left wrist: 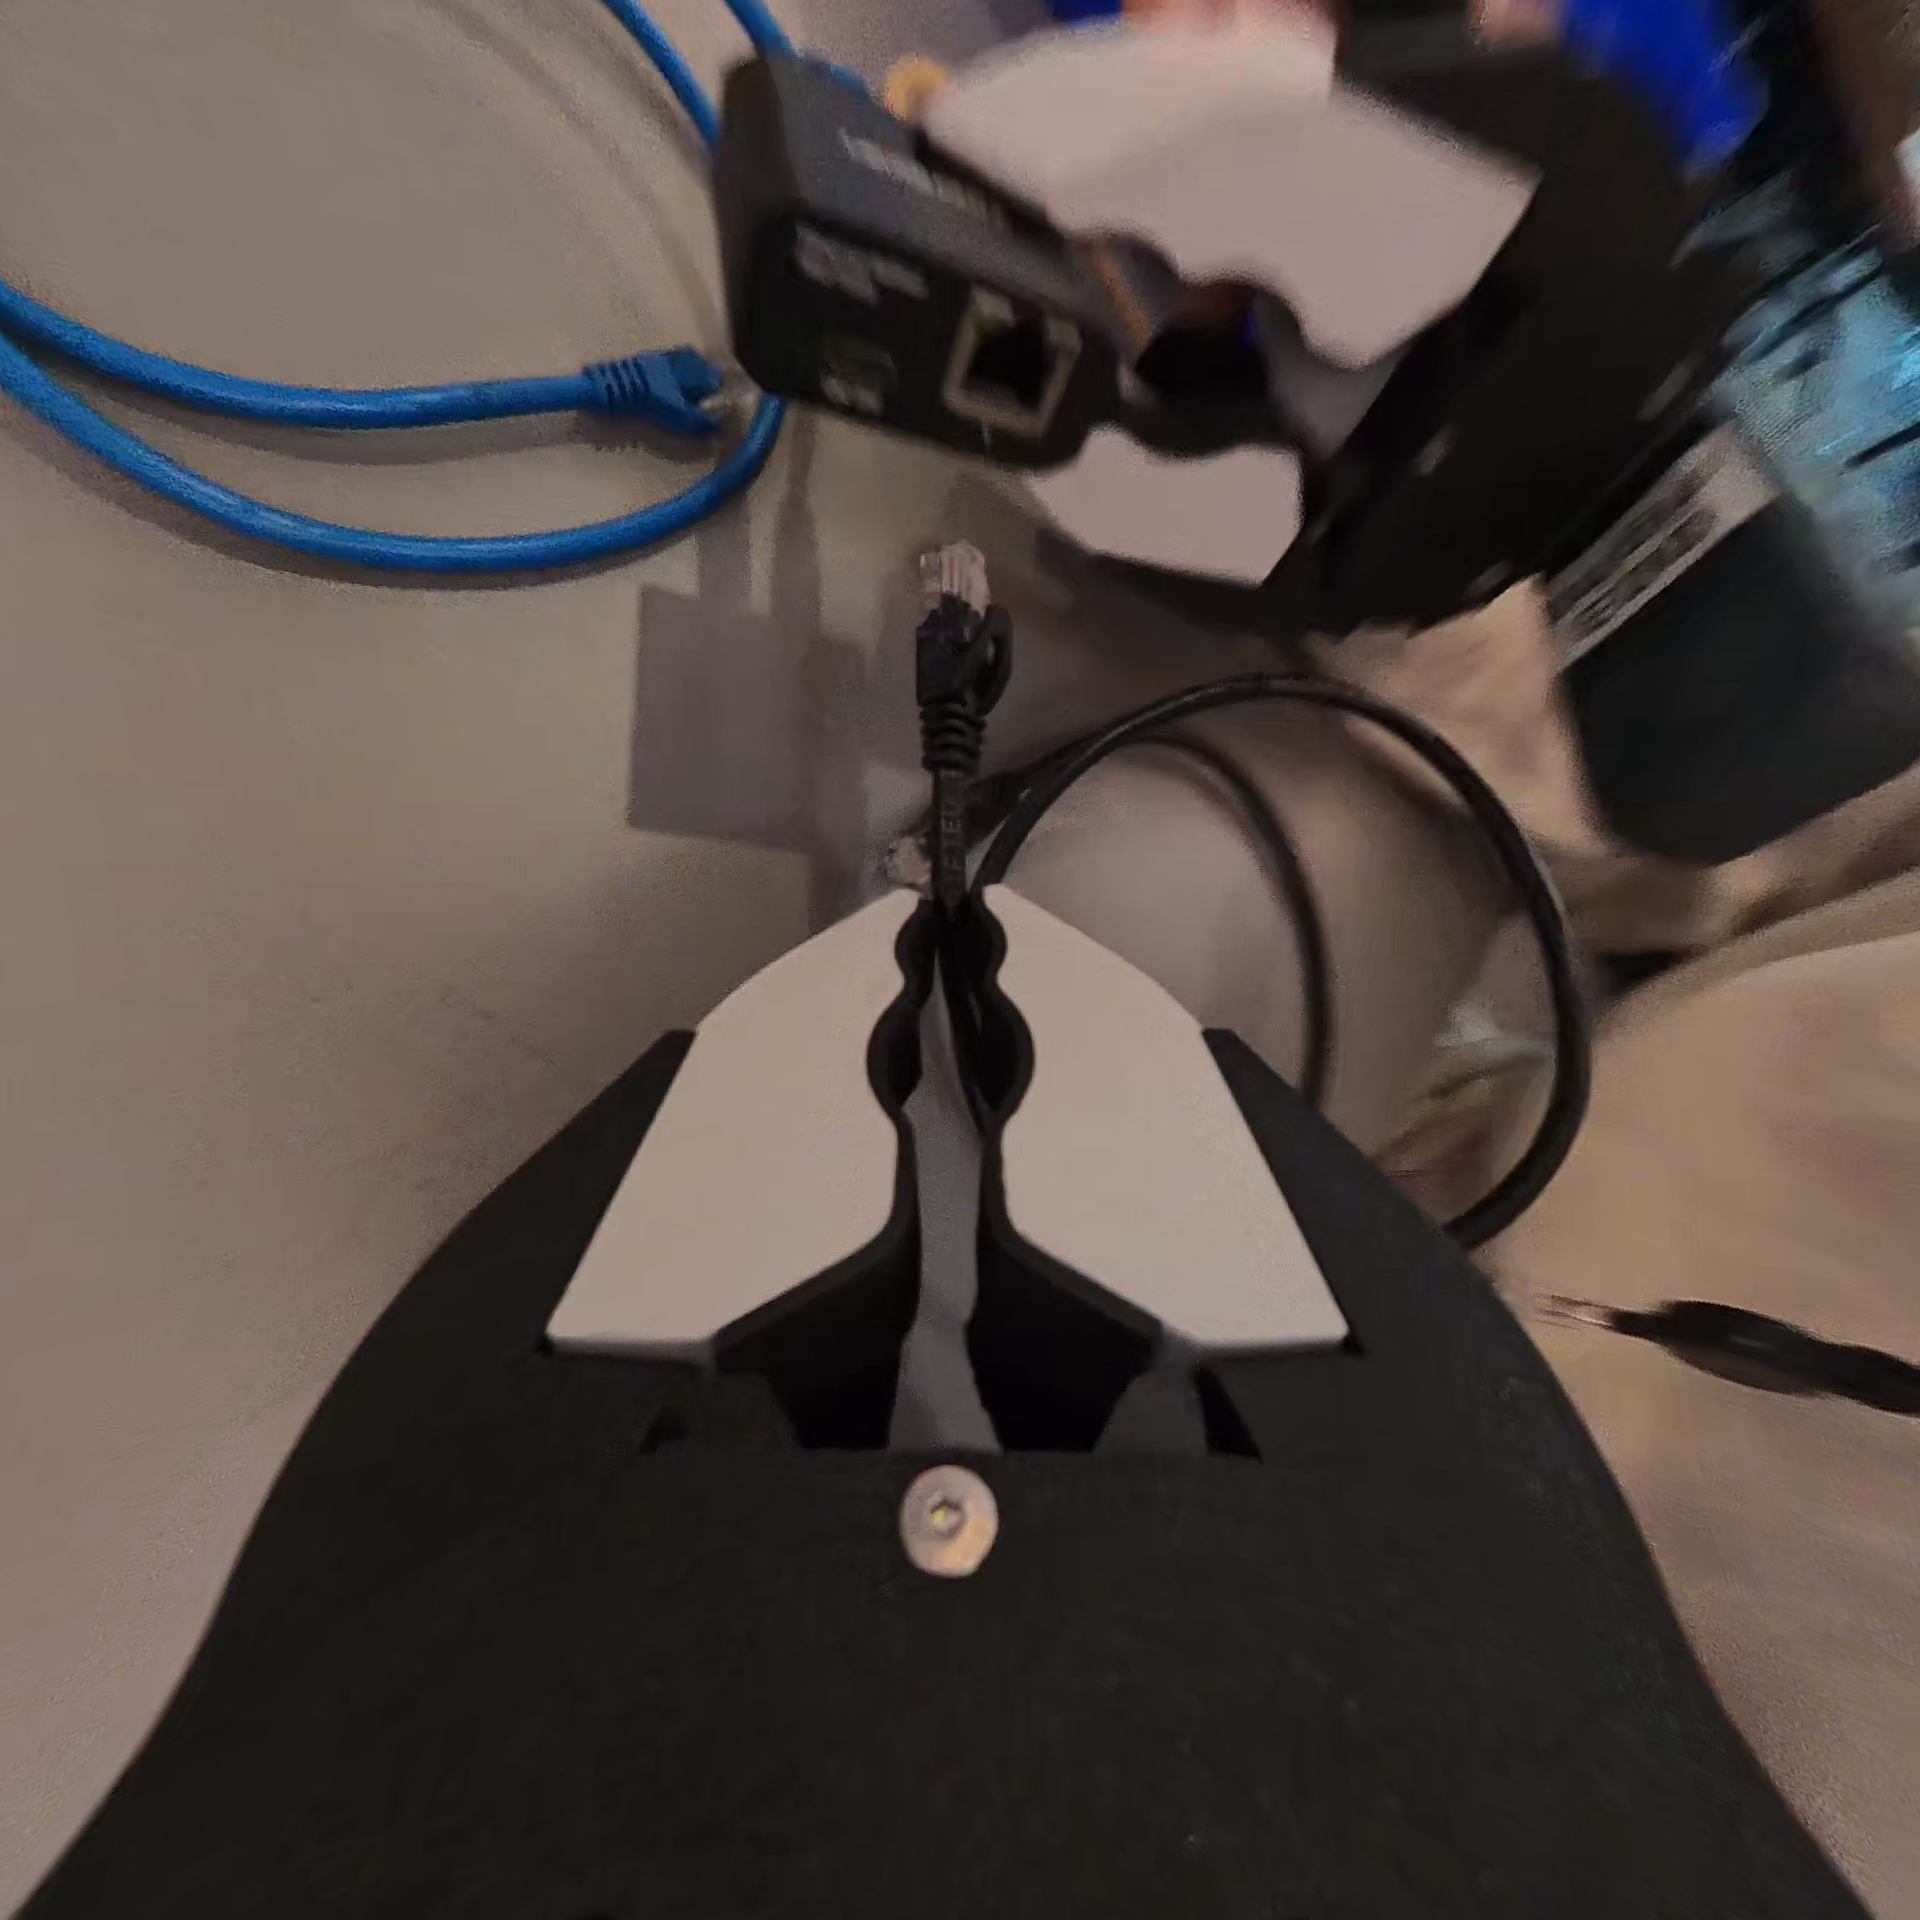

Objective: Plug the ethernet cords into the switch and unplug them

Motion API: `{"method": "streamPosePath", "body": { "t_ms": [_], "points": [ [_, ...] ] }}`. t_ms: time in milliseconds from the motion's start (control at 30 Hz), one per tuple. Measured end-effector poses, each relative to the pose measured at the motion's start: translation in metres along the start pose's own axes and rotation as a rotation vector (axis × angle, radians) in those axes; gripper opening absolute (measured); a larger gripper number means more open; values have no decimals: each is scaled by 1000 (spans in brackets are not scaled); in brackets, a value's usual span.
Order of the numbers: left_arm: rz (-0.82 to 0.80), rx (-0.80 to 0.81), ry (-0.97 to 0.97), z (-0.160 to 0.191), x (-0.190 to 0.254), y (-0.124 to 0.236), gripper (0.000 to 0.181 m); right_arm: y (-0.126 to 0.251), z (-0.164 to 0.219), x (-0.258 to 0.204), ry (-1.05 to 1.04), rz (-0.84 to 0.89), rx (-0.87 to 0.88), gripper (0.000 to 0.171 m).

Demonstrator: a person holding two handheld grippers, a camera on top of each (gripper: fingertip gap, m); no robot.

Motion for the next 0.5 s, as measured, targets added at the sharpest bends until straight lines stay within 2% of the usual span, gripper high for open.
{"method": "streamPosePath", "body": {
  "t_ms": [100,233,500],
  "points": [
    [170,14,107,-6,-9,23,5,3,-4,1,36,53,-1,24],
    [326,-16,183,-7,-14,30,5,3,-6,0,86,90,-18,23],
    [493,-47,276,-12,-17,27,5,6,-9,-3,136,119,-14,24]
  ]
}}
Point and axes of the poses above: each gripper's, where its closed fingertips meet, y back along the fingers, z out of its underside, x = y × z across the jaws, the point moved 8 cm from there along y, back along the fingers, and after that the axes turned 12 degrees about -x, right-handed, at the moved point
